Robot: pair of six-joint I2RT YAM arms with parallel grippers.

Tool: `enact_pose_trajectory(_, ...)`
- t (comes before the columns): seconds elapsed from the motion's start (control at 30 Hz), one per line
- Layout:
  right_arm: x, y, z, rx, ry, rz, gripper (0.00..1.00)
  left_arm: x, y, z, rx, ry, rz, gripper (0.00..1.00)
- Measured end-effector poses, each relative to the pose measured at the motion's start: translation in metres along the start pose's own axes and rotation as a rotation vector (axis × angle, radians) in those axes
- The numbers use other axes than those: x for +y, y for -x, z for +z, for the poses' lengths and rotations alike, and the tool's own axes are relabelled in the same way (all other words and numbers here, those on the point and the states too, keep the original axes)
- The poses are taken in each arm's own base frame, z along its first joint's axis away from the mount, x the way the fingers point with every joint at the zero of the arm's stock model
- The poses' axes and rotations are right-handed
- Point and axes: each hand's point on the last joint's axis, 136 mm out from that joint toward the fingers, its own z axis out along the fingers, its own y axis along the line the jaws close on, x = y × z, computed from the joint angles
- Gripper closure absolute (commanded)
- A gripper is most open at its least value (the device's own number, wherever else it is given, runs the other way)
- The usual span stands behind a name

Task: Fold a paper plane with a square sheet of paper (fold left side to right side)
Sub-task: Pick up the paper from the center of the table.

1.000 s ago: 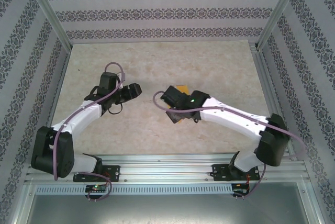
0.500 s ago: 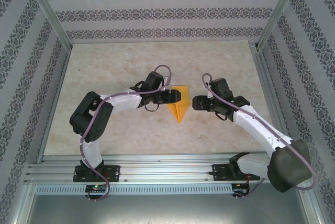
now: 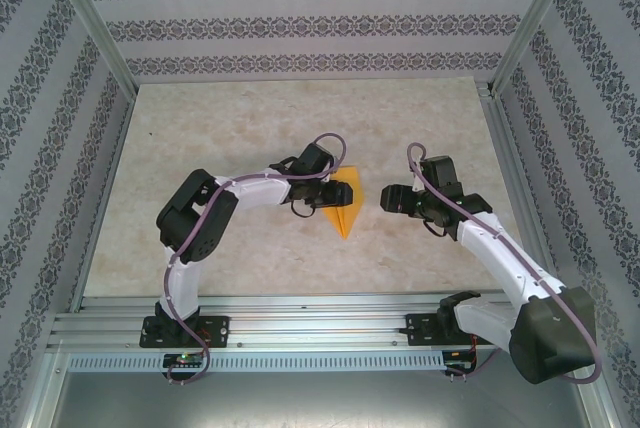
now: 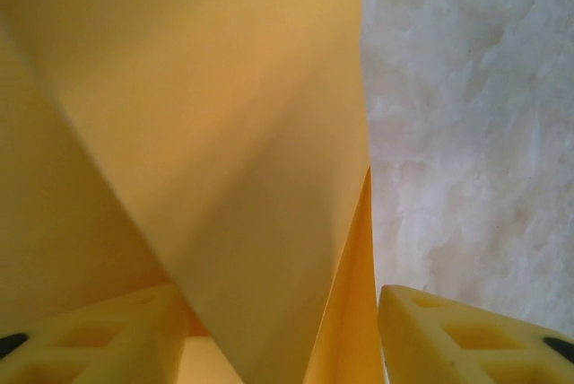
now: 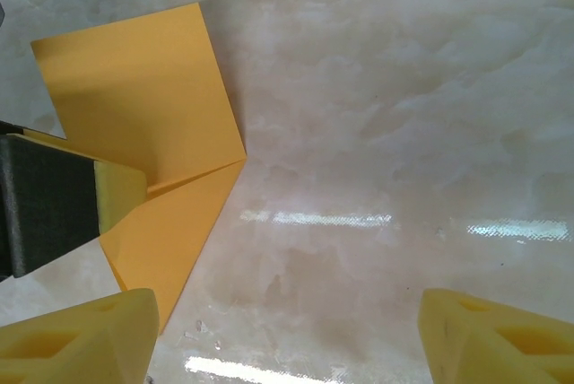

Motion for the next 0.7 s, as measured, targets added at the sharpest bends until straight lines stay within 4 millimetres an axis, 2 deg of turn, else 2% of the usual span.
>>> enact_pose_trajectory(0.23,0.002,-0.001,0.003,-0.003,0.08,0.034,0.23,-0.004,0.001,0.001,-0.001,-0.009,-0.01,0.78)
enact_pose_trajectory(0.4,0.016,0.0,0.003,-0.02,0.216,0.047,0.24,-0.011,0.0,0.002,-0.005,-0.073,0.01,0.91)
enact_pose_trajectory(0.5,0.023,0.004,0.002,-0.044,0.309,0.07,0.26,-0.016,-0.002,-0.001,-0.012,-0.131,0.019,0.95)
enact_pose_trajectory(0.7,0.032,0.008,0.014,-0.049,0.49,0.126,0.3,-0.026,0.003,-0.024,-0.058,-0.287,0.038,0.96)
